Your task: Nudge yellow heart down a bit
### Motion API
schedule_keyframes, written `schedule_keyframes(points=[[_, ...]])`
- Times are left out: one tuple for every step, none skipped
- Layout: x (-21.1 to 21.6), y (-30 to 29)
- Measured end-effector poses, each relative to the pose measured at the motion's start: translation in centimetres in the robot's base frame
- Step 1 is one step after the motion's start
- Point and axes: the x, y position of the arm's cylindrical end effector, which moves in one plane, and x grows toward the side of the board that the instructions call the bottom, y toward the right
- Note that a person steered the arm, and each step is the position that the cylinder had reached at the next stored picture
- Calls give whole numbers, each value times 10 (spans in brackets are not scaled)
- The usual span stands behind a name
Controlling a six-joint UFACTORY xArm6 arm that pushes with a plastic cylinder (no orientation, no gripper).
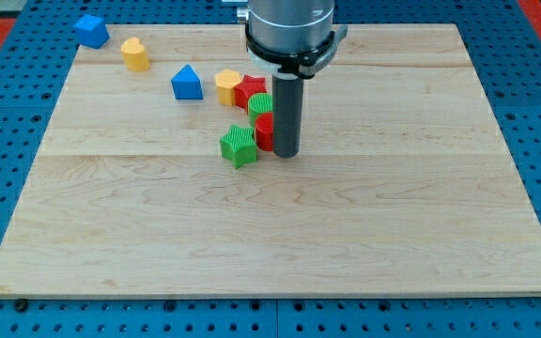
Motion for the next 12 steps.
schedule_keyframes(points=[[1,32],[-21,72],[-54,89],[-95,66],[-146,51],[-200,-1],[-242,-58],[-242,-71],[-244,-80],[-243,-106],[-244,-124],[-244,-142]])
